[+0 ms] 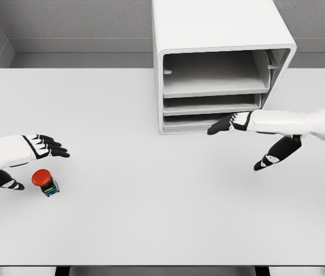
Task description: Slide open multi-storey tabletop storage cabinets and put open load switch and slide close multi-storey tabletop storage cabinets
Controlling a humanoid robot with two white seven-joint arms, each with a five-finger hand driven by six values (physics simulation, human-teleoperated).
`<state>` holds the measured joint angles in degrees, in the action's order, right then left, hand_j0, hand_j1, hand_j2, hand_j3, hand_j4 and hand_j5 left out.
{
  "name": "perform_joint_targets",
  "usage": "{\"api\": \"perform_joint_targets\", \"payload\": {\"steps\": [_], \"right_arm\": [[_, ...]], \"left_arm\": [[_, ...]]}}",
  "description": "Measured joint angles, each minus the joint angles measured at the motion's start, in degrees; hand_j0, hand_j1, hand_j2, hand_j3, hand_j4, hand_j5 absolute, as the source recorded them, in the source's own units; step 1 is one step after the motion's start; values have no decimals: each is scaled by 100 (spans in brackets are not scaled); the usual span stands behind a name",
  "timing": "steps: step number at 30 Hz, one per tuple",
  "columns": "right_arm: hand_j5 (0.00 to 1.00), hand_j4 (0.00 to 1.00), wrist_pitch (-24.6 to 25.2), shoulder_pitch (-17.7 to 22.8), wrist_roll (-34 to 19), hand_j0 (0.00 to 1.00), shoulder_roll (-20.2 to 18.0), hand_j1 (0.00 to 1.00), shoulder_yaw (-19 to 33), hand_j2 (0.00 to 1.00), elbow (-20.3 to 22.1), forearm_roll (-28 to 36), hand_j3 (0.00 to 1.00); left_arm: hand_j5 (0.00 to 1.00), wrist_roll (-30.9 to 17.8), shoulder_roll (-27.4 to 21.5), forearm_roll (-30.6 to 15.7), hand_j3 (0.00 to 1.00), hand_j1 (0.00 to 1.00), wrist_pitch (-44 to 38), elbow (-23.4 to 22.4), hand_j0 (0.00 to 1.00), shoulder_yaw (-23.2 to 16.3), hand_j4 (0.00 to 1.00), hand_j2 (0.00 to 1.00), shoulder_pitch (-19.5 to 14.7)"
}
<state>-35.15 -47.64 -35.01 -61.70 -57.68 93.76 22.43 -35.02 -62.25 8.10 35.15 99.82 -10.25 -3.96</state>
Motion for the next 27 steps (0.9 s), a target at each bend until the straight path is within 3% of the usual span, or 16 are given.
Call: {"api": "perform_joint_targets", "payload": {"steps": [8,11,17,23,27], "right_arm": [[100,100,-1,-114,-2,100,381,100,156,100,-179,-476,100],[100,100,2,-440,-1,100,742,100,355,100,-429,-935,100],[100,100,-1,-492,-2,100,987,100,522,100,-615,-1856,100],[100,100,2,-466,-2,100,1074,100,609,100,-778,-2044,100],[100,100,468,-466,-2,100,1176,100,626,100,-864,-2058,100]], "left_arm": [[100,0,-54,537,100,100,0,-15,100,-5,100,100,43],[100,0,-41,602,100,100,0,7,100,-33,100,100,61],[100,0,-42,572,100,100,0,0,100,-69,100,100,220],[100,0,-11,568,100,100,-1,-5,100,-61,100,100,193],[100,0,7,568,100,100,-1,-1,100,-61,100,100,202]]}}
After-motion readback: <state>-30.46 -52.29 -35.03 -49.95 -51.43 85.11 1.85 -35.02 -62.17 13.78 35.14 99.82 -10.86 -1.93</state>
